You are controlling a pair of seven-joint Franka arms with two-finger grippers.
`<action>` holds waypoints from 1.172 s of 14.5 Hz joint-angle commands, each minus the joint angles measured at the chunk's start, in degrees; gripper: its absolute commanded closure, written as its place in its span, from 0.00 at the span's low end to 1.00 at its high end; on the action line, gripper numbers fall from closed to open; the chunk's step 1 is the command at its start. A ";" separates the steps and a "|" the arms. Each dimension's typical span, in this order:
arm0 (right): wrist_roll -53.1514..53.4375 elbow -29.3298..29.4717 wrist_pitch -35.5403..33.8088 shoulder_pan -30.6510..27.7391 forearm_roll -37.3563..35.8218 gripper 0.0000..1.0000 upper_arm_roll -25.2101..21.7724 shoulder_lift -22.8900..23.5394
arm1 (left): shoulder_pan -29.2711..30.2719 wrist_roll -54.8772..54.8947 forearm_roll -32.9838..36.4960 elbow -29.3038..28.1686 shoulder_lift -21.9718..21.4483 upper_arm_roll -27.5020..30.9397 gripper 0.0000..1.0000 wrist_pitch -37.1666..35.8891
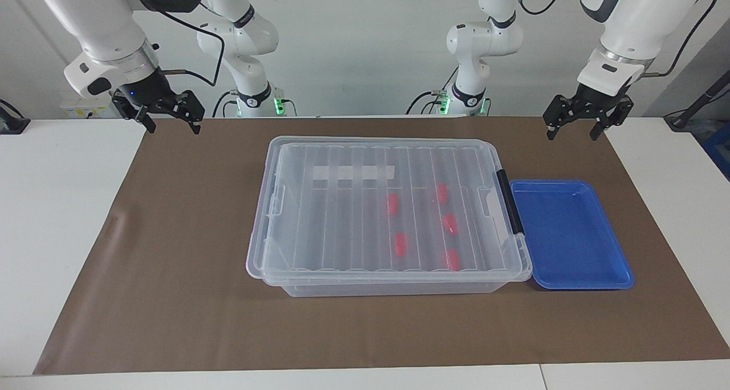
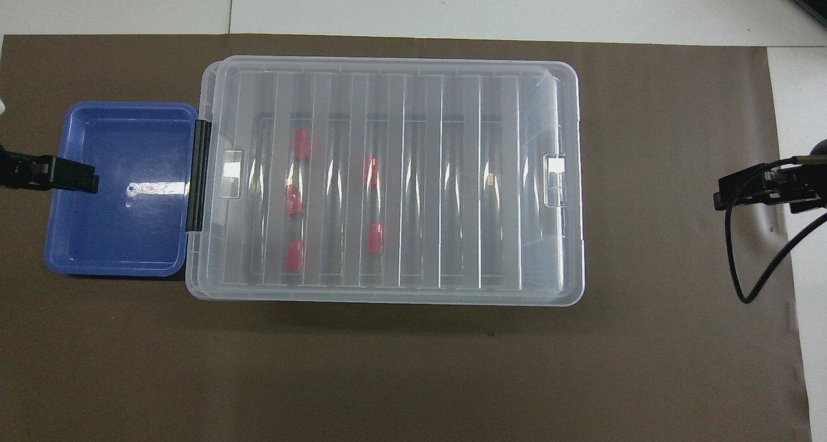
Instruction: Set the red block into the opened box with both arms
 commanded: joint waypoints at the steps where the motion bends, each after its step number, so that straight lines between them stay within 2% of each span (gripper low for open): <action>1: 0.76 -1.58 -0.03 -0.76 -0.86 0.00 0.81 -1.45 | -0.70 -0.43 -0.38 -0.42 -0.23 0.70 0.00 0.83; 8: 0.76 -1.05 -0.64 -0.85 -1.03 0.00 0.64 -1.36 | -0.61 -0.43 -0.29 -0.42 -0.23 0.79 0.00 1.00; 11: 0.67 -1.14 -0.55 -0.76 -3.40 0.00 0.81 -1.36 | -0.61 -0.51 -0.29 -0.42 -0.23 0.79 0.00 0.83; 17: 0.67 -1.14 -0.29 -0.67 -1.57 0.00 0.99 -1.28 | -0.70 -0.43 -0.38 -0.51 -0.32 0.70 0.00 0.21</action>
